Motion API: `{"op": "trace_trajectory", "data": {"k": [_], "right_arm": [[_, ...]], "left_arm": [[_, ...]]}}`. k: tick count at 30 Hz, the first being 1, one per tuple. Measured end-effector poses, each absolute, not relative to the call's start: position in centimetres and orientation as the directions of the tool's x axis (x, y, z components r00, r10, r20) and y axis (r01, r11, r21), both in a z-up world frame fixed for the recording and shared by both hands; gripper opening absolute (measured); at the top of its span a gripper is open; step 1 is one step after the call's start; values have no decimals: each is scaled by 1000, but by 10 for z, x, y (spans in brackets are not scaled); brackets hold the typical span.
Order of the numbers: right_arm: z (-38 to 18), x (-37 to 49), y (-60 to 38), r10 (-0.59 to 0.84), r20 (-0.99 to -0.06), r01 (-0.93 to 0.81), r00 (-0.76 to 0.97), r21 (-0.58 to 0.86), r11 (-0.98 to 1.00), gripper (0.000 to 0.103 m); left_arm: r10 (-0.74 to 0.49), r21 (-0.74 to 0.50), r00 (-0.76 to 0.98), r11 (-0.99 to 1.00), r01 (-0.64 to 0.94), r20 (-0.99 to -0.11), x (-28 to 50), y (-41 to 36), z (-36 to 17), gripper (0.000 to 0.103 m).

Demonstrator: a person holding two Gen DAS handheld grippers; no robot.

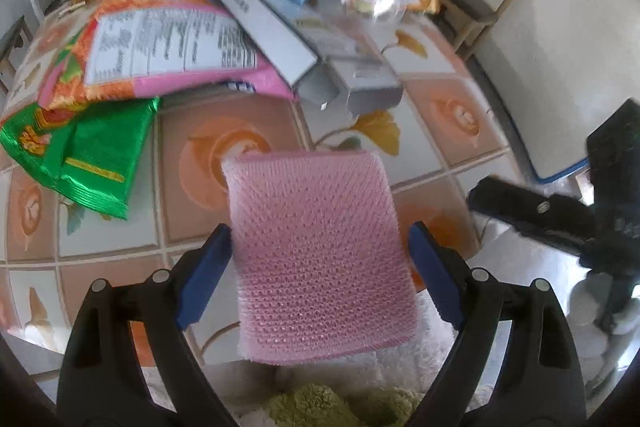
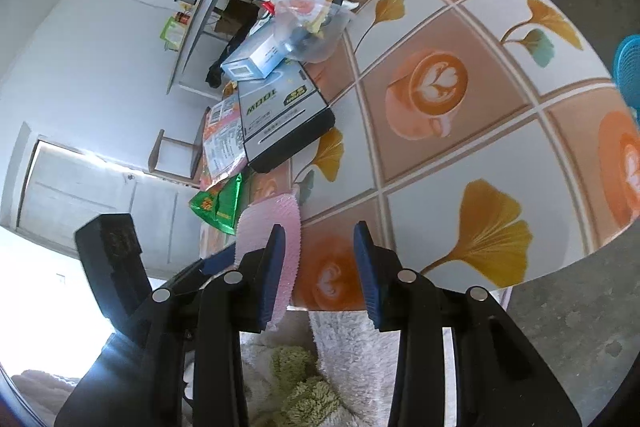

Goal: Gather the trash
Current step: 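Hold the pink sponge in the left gripper while the right gripper grasps the yellow snack packet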

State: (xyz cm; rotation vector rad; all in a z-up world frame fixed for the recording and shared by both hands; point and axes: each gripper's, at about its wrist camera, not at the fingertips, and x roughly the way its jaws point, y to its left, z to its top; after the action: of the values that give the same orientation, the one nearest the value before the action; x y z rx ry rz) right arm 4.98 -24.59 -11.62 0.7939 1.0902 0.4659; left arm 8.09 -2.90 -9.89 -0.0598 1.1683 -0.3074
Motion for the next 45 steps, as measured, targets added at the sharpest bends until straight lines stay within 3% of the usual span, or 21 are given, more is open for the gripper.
{"op": "trace_trajectory", "data": {"k": [10, 13, 21, 31, 36, 39, 45], "right_arm": [[-89, 83, -265, 614, -610, 33, 500, 723, 691, 35], [-79, 106, -273, 596, -591, 38, 544, 727, 686, 47], [-60, 181, -291, 536, -558, 21, 633, 705, 709, 59], [-56, 253, -271, 493, -607, -54, 623, 596, 802, 59], [-58, 248, -256, 490, -627, -84, 606, 562, 823, 24], [-54, 240, -254, 496, -614, -104, 613, 560, 822, 11], [-36, 220, -254, 518, -561, -151, 646, 572, 806, 7]], "left_arm": [[-310, -215, 349, 934, 286, -884, 80, -29, -101, 85], [-327, -224, 349, 926, 303, -878, 78, -28, -101, 85], [-407, -295, 350, 897, 330, -844, 76, -16, -100, 81], [-489, -359, 349, 855, 375, -799, 74, -9, -95, 80], [-500, -372, 350, 851, 371, -793, 75, -8, -96, 79], [-497, -369, 354, 852, 370, -792, 74, -7, -94, 79], [-492, -356, 368, 854, 378, -789, 70, -8, -89, 79]]}}
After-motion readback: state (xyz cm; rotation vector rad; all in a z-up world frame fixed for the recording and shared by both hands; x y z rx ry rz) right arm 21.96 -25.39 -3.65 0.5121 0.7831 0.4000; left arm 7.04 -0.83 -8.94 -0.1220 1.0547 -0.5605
